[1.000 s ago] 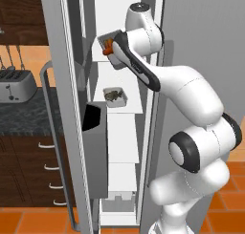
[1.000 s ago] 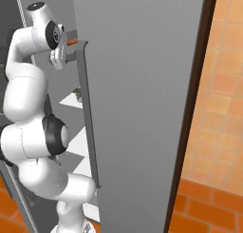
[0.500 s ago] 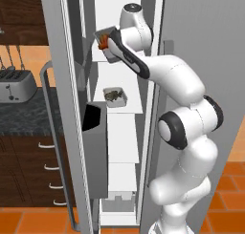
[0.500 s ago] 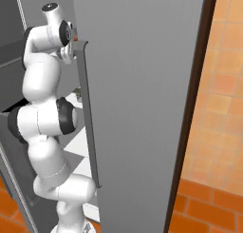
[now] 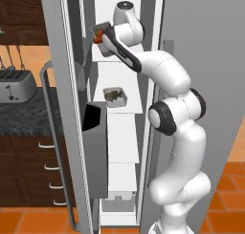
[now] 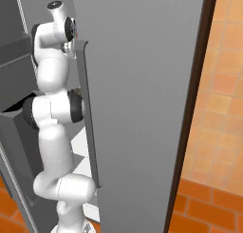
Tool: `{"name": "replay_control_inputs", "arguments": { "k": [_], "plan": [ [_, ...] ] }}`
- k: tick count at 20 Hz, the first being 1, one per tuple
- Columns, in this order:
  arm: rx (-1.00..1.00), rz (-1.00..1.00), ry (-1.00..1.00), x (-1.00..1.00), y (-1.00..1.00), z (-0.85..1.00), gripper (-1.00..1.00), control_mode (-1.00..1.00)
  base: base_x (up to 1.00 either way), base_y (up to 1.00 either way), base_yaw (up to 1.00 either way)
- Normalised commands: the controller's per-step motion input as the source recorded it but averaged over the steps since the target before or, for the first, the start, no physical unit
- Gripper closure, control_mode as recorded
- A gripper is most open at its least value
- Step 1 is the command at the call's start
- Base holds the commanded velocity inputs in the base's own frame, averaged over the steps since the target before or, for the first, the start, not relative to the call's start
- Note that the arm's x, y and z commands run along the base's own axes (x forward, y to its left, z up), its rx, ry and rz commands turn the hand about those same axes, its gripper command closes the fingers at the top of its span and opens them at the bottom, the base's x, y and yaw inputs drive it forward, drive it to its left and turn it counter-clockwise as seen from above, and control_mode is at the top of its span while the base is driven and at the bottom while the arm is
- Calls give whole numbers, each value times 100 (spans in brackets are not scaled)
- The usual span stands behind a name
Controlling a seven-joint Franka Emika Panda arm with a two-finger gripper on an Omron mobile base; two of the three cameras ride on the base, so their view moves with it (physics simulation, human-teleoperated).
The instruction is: Take the meat container that has the fish and place it on the second highest rack of the freezer. Then take the vegetable container that has the carrot and bell pepper and place it on the highest rack of the freezer.
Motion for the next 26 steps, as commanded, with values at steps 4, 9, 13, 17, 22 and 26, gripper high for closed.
{"name": "replay_control_inputs", "arguments": {
  "k": [4,9,13,17,22,26],
  "plan": [
    [8,-2,-1,47,5,0,100,-100,0,0,0],
    [3,-1,0,58,5,-5,-100,-100,0,0,0],
    [0,-12,0,59,1,-1,-100,-100,0,0,0],
    [0,-4,-8,-14,36,1,-100,-100,0,0,0],
    [11,4,-13,-100,4,6,-100,-100,0,0,0],
    [29,17,-7,-100,0,-46,-100,-100,0,0,0]
  ]
}}
